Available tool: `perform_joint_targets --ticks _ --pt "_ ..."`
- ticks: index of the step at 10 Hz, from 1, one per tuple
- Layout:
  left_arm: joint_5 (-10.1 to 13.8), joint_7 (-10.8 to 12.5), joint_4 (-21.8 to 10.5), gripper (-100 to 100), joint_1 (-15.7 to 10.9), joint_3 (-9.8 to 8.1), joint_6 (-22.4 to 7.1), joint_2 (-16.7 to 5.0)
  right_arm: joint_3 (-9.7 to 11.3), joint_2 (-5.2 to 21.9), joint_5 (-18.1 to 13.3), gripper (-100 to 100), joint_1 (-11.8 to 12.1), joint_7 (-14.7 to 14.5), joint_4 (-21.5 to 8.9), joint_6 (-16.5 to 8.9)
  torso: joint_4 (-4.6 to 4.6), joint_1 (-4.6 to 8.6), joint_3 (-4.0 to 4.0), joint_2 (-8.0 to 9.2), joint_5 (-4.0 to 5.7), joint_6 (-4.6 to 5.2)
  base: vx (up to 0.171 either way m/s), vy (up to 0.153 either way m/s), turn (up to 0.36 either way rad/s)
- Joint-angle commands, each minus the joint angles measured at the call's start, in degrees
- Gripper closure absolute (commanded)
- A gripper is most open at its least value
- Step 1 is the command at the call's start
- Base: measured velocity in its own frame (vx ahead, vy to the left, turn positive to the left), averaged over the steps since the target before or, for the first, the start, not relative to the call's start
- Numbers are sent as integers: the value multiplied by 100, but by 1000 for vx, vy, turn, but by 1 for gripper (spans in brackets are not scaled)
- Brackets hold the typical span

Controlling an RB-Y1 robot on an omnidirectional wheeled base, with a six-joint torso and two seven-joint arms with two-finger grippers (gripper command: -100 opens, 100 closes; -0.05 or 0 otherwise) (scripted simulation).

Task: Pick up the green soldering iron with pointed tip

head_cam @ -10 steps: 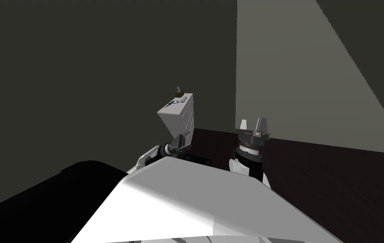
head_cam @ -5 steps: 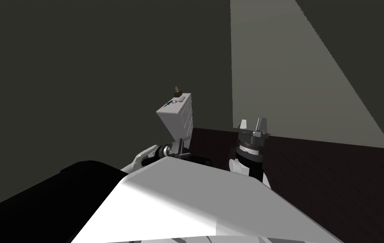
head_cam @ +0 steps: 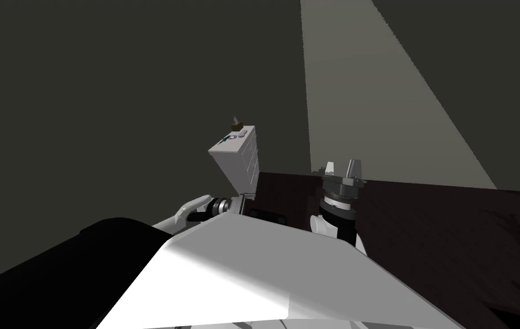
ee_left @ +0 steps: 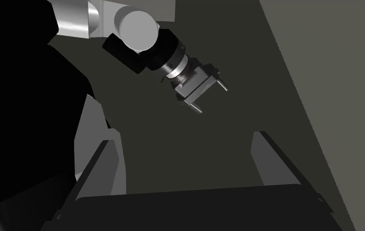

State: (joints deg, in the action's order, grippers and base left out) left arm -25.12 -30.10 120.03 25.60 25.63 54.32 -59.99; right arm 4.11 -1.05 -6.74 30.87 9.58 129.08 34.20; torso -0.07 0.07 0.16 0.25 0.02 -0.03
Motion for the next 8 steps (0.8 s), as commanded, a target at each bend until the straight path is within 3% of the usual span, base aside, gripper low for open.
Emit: perform_joint_targets --ticks 1,2,4,5,6,7,8 --pt "-42 -65 -61 -100 -4 26 63 -230 0 0 0 0 0 0 0 0 0 0 0 0 0 0 -29 -11 4" --pt "-311 -280 -307 -100 -131 156 224 -445 0 0 0 0 1 0 0 0 1 -7 -5 -9 -1 -1 -63 -32 -115" --pt "-313 -280 -307 -100 -131 156 224 -746 0 0 0 0 0 0 0 0 0 -3 0 -1 0 0 -50 -21 -42" --pt "-580 -497 -572 -100 -276 282 385 -940 0 0 0 0 1 0 0 0 2 -7 -5 -10 -2 -1 -64 -34 -150" --pt "-592 -497 -572 -100 -276 282 385 -1166 0 0 0 0 0 0 0 0 1 -2 -3 -3 -1 3 -68 -35 -79" --pt "-592 -497 -572 -100 -276 282 385 -1262 0 0 0 0 0 0 0 0 0 -1 0 -1 -1 -1 -31 -18 21" --pt "-859 -714 -853 -100 -439 401 544 -1475 0 0 0 0 1 0 0 0 1 -6 -5 -9 -1 -2 -66 -45 -167"
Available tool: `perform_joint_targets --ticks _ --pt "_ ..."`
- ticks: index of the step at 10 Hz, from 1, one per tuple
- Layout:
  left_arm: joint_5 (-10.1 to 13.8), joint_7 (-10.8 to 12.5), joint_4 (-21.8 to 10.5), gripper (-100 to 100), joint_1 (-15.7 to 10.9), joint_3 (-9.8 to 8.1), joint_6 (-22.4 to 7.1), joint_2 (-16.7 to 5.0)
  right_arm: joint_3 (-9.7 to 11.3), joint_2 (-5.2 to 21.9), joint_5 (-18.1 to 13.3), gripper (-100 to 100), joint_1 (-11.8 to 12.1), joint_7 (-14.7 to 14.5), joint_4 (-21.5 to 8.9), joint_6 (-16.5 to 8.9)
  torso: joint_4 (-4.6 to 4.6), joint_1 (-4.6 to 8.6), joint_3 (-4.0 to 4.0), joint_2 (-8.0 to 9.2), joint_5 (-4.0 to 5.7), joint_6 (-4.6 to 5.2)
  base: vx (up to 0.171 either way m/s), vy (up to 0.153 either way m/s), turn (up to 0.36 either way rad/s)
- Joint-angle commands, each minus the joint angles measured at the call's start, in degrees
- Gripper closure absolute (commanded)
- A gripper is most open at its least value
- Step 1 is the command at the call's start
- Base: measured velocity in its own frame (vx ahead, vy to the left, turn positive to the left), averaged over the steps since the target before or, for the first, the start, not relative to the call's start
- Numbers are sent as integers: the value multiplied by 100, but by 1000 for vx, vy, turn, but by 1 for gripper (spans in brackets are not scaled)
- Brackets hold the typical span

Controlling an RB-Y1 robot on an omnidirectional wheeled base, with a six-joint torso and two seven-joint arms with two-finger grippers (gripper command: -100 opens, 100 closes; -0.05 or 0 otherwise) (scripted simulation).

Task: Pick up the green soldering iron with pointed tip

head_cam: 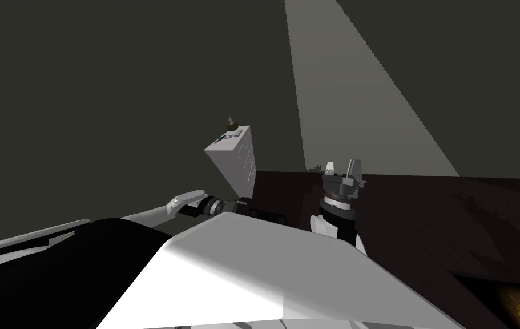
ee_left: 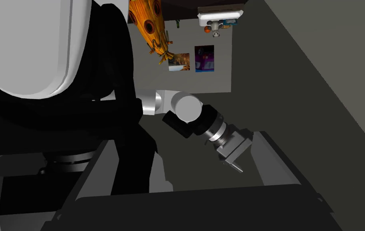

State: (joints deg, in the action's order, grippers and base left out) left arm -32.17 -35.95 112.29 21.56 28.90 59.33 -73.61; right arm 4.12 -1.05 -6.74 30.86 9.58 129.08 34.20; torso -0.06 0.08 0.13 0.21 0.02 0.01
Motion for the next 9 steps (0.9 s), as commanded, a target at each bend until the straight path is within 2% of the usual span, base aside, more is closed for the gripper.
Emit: perform_joint_targets --ticks 1,2,3,5,6,8,9 --pt "-175 -129 -84 -100 -35 74 43 -286 0 0 0 0 0 0 0 0 0 0 0 0 0 0 -67 -38 -79" --pt "-175 -129 -84 -100 -35 74 43 -413 -1 0 0 0 1 0 0 0 -1 -1 2 2 0 -5 -29 -18 19" --pt "-461 -347 -389 -100 -217 186 199 -583 -1 0 0 0 1 0 0 0 0 -7 -2 -6 -1 -6 -47 -44 -155" --pt "-471 -347 -389 -100 -217 186 199 -895 -1 0 0 0 1 0 0 0 -1 1 0 -1 1 -5 -47 -34 -37" --pt "-737 -563 -710 -100 -414 292 349 -1074 -1 0 0 0 1 0 0 0 0 -5 -2 -6 0 -6 -56 -37 -152" --pt "-773 -563 -710 -100 -414 292 349 -1425 -1 0 0 0 1 0 0 0 -1 -1 2 1 0 -6 -46 -28 -48" --pt "-1025 -778 -939 -100 -624 394 493 -1641 -1 0 0 0 2 0 0 0 0 -7 -2 -6 -1 -7 -39 -40 -129"
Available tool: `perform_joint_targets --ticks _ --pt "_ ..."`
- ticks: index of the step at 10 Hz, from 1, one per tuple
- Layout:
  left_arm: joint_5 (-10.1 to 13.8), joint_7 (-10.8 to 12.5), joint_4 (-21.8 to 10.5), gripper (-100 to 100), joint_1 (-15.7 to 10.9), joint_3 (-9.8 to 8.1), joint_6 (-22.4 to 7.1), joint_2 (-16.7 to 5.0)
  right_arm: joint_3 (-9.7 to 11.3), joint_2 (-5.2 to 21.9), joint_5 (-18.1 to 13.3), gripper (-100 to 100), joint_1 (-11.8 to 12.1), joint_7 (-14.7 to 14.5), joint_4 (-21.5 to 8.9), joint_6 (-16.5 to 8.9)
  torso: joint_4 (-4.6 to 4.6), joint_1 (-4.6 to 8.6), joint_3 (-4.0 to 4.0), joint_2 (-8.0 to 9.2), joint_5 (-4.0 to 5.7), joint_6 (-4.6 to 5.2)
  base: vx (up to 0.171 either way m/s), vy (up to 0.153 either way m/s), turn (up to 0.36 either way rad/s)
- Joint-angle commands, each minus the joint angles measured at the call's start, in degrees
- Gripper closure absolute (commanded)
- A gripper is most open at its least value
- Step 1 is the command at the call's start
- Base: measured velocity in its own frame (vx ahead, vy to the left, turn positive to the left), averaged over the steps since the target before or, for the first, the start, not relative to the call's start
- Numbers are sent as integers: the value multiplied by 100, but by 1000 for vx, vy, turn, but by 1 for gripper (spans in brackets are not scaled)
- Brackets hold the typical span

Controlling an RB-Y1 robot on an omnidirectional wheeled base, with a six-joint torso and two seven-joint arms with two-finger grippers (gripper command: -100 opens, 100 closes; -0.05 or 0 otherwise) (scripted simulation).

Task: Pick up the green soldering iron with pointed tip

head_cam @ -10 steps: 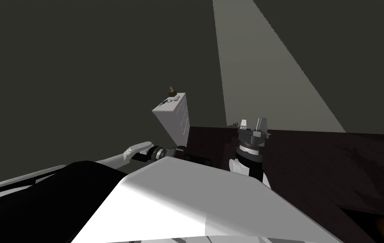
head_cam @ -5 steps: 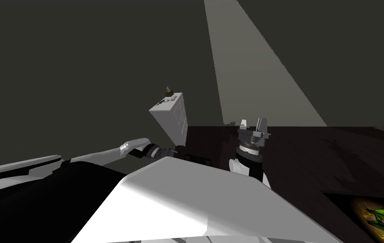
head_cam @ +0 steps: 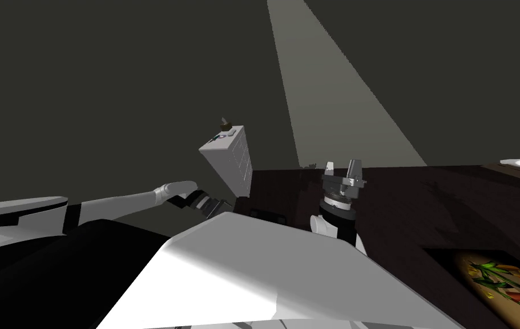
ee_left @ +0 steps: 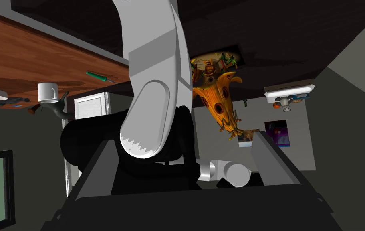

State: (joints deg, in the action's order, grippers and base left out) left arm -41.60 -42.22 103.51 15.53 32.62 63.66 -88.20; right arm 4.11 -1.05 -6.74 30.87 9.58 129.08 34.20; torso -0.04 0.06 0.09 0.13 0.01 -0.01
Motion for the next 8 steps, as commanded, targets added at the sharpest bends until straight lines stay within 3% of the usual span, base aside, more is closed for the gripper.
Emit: perform_joint_targets --ticks 1,2,3,6,7,8 --pt "-135 -151 -166 -100 -21 22 59 -286 0 0 0 0 0 0 0 0 0 0 0 0 0 0 -41 -38 -111" --pt "-135 -151 -166 -100 -21 22 59 -415 0 0 0 0 1 0 0 0 -1 0 1 1 1 -4 -20 -17 -14" --pt "-416 -364 -454 -100 -240 121 195 -600 -1 0 0 0 1 0 0 0 0 -6 -1 -3 0 -6 -24 -29 -196" --pt "-441 -364 -508 -100 -240 121 195 -931 -1 0 0 0 1 0 0 0 0 -7 -2 -5 -1 -7 -17 -16 -20" --pt "-746 -573 -795 -100 -466 215 322 -1109 -1 1 0 0 1 0 0 0 1 -11 -4 -8 -2 -6 -12 -25 -164" --pt "-746 -573 -829 -100 -466 215 322 -1273 0 0 0 0 0 0 0 0 2 -5 -5 -9 -1 0 -13 -28 -144"
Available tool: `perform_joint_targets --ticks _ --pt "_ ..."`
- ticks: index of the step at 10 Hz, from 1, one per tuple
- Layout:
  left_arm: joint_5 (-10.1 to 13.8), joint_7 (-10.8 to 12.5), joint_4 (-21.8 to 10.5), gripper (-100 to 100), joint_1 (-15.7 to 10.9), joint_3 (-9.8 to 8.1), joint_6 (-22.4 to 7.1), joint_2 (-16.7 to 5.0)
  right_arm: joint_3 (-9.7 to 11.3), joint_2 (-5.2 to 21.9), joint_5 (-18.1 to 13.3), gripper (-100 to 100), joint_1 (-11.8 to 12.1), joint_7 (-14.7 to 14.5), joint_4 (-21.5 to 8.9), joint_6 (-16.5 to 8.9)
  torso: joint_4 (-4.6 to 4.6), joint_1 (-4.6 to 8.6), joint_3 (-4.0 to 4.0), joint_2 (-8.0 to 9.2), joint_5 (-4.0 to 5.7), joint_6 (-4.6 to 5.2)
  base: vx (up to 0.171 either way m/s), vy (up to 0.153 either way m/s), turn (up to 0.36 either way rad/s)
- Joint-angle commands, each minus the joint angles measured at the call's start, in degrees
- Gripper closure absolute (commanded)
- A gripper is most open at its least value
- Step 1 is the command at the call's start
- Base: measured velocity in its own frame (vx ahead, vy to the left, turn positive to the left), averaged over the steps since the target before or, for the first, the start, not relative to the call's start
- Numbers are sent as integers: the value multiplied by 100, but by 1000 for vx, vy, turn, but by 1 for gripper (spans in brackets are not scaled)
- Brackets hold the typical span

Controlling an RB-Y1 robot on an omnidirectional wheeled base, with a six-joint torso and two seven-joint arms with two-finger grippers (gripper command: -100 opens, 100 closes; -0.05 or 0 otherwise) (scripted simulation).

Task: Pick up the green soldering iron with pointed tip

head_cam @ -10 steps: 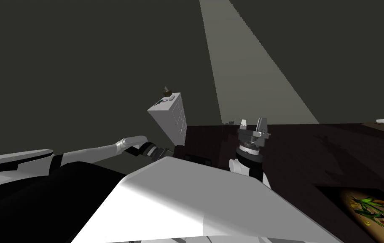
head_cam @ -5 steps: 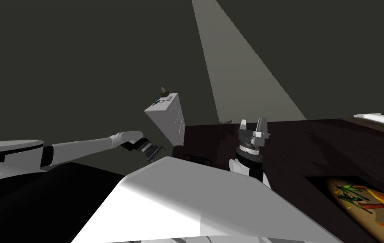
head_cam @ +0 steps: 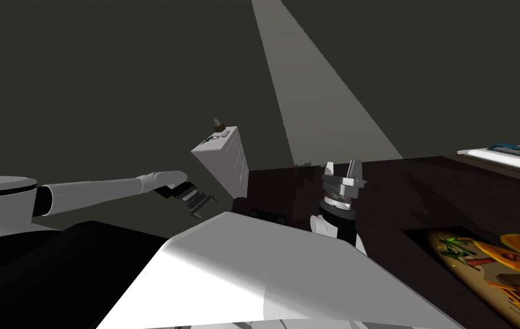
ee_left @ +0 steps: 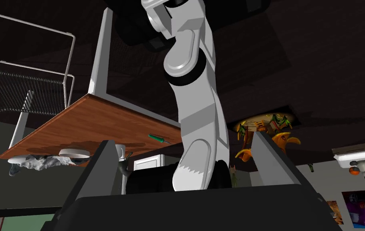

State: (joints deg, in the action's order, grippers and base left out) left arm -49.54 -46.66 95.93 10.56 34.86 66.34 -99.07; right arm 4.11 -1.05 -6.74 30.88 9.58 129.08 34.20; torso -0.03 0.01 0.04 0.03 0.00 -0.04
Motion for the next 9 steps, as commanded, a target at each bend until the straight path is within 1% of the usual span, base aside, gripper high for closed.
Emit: perform_joint_targets --ticks 1,2,3,4,5,6,8,9 --pt "48 -130 -96 -100 32 -9 54 -286 0 0 0 0 0 0 0 0 0 0 0 0 0 0 -7 -11 -9" --pt "-254 -335 -328 -100 -200 82 172 -471 0 0 0 0 1 0 0 0 0 -4 1 0 -1 -3 -3 -21 -182" --pt "-254 -335 -441 -100 -200 82 172 -683 0 0 0 0 0 0 0 0 1 -1 -2 -3 1 3 0 -15 -120" --pt "-254 -335 -441 -100 -200 82 172 -720 0 0 0 0 0 0 0 0 1 -2 -2 -3 0 -2 0 0 0" --pt "-412 -536 -601 -100 -381 170 280 -1079 -1 0 0 0 1 0 0 0 0 -6 -1 -3 -3 -3 12 -16 -235" --pt "-551 -536 -669 -100 -433 170 280 -1115 0 0 0 0 0 0 0 0 2 -2 -5 -9 1 5 17 -7 -120" --pt "-551 -536 -782 -100 -433 170 280 -1115 -1 0 0 0 1 0 0 0 2 -8 -4 -7 -5 -4 8 -3 24" --pt "-823 -731 -962 -100 -662 257 378 -1429 -1 0 0 0 1 0 0 0 1 -10 -2 -4 -4 -4 25 -6 -247"
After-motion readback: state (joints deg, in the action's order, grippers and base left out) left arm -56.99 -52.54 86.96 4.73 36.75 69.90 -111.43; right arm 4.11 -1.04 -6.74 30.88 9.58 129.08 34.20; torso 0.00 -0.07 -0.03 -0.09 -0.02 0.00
